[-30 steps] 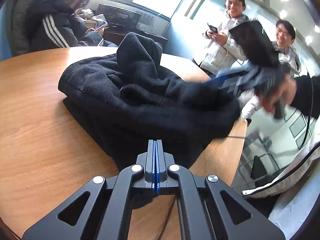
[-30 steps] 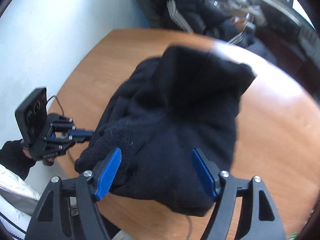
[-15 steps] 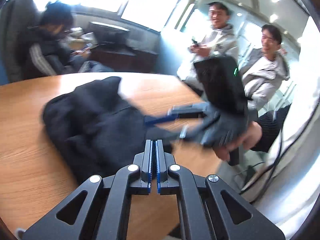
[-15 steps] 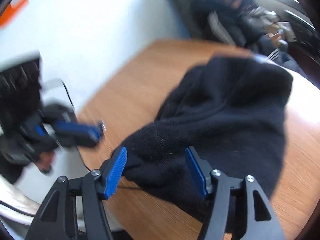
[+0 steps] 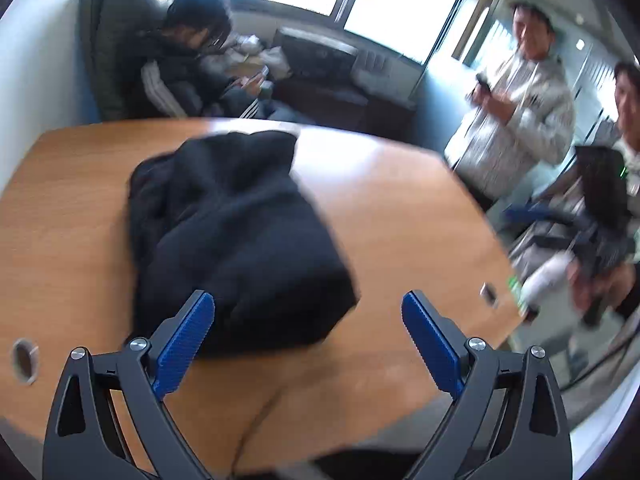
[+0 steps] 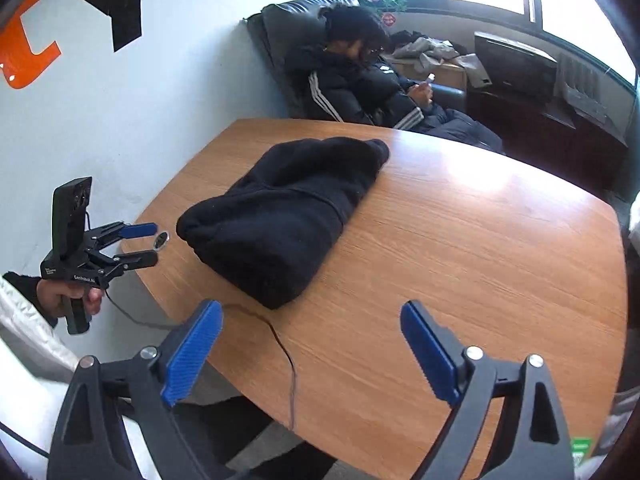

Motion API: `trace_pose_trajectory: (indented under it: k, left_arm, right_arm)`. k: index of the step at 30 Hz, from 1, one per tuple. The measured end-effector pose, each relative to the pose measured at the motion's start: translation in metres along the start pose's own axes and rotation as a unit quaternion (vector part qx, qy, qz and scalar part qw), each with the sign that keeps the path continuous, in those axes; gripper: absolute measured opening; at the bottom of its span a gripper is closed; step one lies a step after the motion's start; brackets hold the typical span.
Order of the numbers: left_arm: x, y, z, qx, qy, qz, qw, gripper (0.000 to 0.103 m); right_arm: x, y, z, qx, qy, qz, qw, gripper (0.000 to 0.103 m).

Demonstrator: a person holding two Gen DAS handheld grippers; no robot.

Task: Fold clothes
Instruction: 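Press and tuck the sides of the jacket bundle with both tools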

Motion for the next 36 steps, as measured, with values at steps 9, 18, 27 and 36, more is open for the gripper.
trace_pose_trajectory:
  k: [9, 18, 27, 36]
  left_arm:
    - [0.107, -0.021, -0.112, 0.02, -0.059, 0.013, 0.998, 0.079]
    - [0.139, -0.007, -0.09, -0.015, -0.01, 0.01, 0.9998, 0.051]
    - [0.105, -0.01, -0.067, -0.011, -0.009, -0.021, 0.9997, 0.051]
    - [0.092, 0.001, -0.078, 0.009, -0.032, -0.032, 0.9989, 0.099]
  right_arm:
    - [-0.003, -0.066, -0.183, -0.03, -0.065, 0.007, 0.997, 0.083]
    - [-0.01, -0.166, -0.321, 0.031, -0.127, 0.106, 0.986, 0.082]
    - [-0.046, -0.228, -0.381, 0.016, -0.072, 0.105, 0.992, 0.068]
    - [0.017, -0.143, -0.256, 0.076, -0.179, 0.3, 0.934, 0.102]
Point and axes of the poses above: each gripper's, at about its wrist camera, not at the fingertips, and z roughly against the way its jaws point, x to its left, y to its underside, the point moved 6 cm from there along -z, roughly the way its jaws point, and after that the axes turned 12 degrees about z, right-handed, at the moved point
